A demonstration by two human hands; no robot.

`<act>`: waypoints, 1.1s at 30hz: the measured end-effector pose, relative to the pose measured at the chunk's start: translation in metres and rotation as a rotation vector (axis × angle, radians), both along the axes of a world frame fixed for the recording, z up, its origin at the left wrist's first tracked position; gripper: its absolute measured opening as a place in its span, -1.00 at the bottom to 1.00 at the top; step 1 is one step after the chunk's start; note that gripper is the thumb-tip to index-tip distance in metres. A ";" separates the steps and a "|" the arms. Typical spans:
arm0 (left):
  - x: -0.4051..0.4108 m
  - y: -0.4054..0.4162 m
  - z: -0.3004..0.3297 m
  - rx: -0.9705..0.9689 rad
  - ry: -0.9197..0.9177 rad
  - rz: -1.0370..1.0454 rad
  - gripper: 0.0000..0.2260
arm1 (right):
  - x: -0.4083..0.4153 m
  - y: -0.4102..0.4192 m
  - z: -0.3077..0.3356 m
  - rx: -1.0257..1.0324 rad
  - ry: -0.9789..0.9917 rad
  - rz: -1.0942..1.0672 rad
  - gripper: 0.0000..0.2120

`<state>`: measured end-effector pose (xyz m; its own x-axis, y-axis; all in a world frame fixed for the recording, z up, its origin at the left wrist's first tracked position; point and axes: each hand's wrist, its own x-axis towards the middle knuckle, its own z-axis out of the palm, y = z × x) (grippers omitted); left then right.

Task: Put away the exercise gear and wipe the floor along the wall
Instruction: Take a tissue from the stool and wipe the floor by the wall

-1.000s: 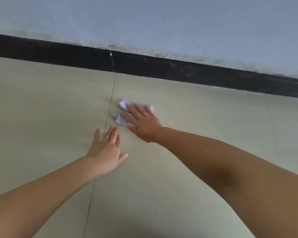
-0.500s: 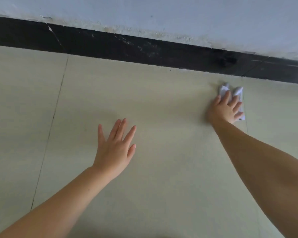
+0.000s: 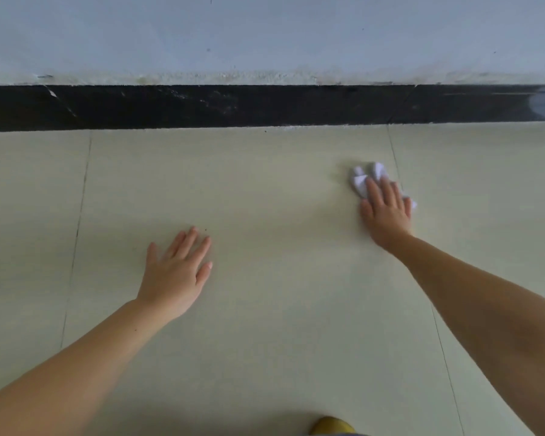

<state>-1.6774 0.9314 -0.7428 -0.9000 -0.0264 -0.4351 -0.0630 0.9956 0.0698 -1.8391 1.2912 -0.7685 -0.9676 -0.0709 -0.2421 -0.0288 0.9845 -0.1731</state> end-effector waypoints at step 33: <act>0.048 -0.042 -0.004 0.020 0.183 0.194 -0.56 | 0.244 -0.136 -0.001 -0.004 -0.003 0.292 -0.43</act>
